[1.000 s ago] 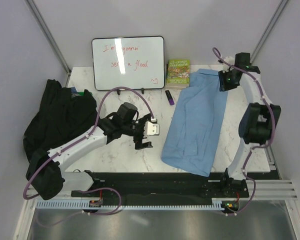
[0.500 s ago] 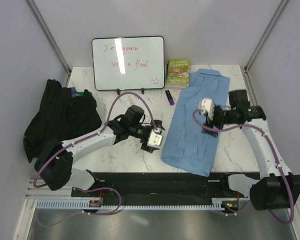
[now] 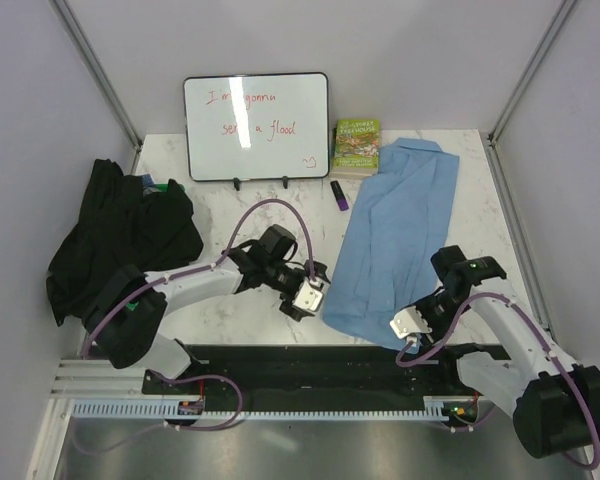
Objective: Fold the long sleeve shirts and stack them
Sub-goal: Fold the shirt
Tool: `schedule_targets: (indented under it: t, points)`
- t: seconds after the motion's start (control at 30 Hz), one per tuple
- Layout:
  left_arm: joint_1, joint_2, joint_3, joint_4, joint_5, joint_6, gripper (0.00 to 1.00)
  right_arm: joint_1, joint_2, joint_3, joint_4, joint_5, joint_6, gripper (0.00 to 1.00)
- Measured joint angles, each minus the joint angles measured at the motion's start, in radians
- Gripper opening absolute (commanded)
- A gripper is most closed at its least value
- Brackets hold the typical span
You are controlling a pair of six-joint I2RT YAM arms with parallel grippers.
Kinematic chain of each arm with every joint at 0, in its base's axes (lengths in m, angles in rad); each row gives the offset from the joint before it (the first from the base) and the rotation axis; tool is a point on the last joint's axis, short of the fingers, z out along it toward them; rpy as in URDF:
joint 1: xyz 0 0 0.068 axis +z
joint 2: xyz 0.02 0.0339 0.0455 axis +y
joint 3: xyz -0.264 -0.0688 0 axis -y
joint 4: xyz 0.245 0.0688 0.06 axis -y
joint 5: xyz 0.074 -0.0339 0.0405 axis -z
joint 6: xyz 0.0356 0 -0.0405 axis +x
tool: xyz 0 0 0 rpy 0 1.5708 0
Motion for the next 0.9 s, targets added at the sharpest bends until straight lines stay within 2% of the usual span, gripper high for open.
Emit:
schedule_targets:
  t: [0.3, 0.47, 0.63, 0.8, 0.9]
  points:
    - [-0.02, 0.124, 0.062, -0.028, 0.002, 0.021, 0.82, 0.024, 0.154, -0.011, -0.006, 0.094, -0.07, 0.53]
    - [-0.029, 0.157, 0.076, -0.045, 0.002, 0.076, 0.75, 0.061, 0.217, -0.011, -0.006, 0.126, -0.081, 0.54]
    - [-0.053, 0.174, 0.084, -0.066, 0.0, 0.169, 0.73, 0.095, 0.238, -0.031, 0.029, 0.134, -0.084, 0.52]
    - [-0.088, 0.202, 0.084, -0.084, -0.013, 0.276, 0.72, 0.118, 0.229, -0.07, 0.073, 0.135, -0.086, 0.47]
    - [-0.103, 0.227, 0.085, -0.087, -0.034, 0.317, 0.64, 0.123, 0.227, -0.081, 0.105, 0.135, -0.088, 0.4]
